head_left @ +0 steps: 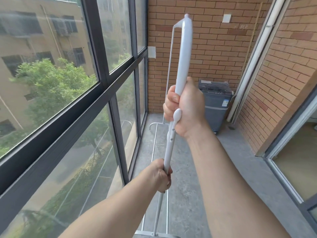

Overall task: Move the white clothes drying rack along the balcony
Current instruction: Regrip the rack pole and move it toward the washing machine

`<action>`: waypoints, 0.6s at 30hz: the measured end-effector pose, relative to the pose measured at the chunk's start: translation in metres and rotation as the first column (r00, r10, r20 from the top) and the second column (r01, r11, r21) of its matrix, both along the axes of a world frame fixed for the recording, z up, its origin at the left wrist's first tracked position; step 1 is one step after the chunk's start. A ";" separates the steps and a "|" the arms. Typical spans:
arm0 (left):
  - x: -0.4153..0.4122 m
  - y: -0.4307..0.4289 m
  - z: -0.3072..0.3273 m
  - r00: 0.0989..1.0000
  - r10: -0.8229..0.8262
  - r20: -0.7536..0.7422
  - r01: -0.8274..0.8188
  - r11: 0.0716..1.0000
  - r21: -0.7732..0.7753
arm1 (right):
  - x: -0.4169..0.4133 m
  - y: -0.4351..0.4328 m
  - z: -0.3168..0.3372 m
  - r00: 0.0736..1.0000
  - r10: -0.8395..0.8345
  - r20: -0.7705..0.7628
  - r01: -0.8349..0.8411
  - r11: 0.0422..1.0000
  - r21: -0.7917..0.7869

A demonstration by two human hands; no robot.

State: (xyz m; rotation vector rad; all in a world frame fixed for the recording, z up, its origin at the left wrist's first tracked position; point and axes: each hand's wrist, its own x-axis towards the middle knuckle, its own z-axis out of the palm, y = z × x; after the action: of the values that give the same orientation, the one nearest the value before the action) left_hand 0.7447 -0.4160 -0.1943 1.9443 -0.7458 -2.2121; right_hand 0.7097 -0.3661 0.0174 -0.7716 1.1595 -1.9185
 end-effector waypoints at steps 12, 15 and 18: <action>-0.057 -0.061 -0.005 0.999 0.050 -0.010 -0.050 0.999 0.021 | -0.057 -0.063 -0.002 0.998 0.054 -0.027 -0.054 0.999 0.005; -0.071 -0.086 -0.008 0.996 0.083 -0.017 -0.082 0.995 0.051 | -0.071 -0.087 -0.003 0.998 0.059 -0.023 -0.058 0.998 0.016; -0.084 -0.119 -0.011 0.994 0.102 -0.026 -0.100 0.992 0.083 | -0.083 -0.115 -0.003 0.999 0.047 -0.017 -0.047 0.999 0.011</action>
State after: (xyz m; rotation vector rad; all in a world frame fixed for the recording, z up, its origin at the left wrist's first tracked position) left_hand 0.6607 -0.5347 -0.2057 1.9340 -0.5487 -2.2398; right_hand 0.6263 -0.4807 0.0147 -0.8045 1.1505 -1.8691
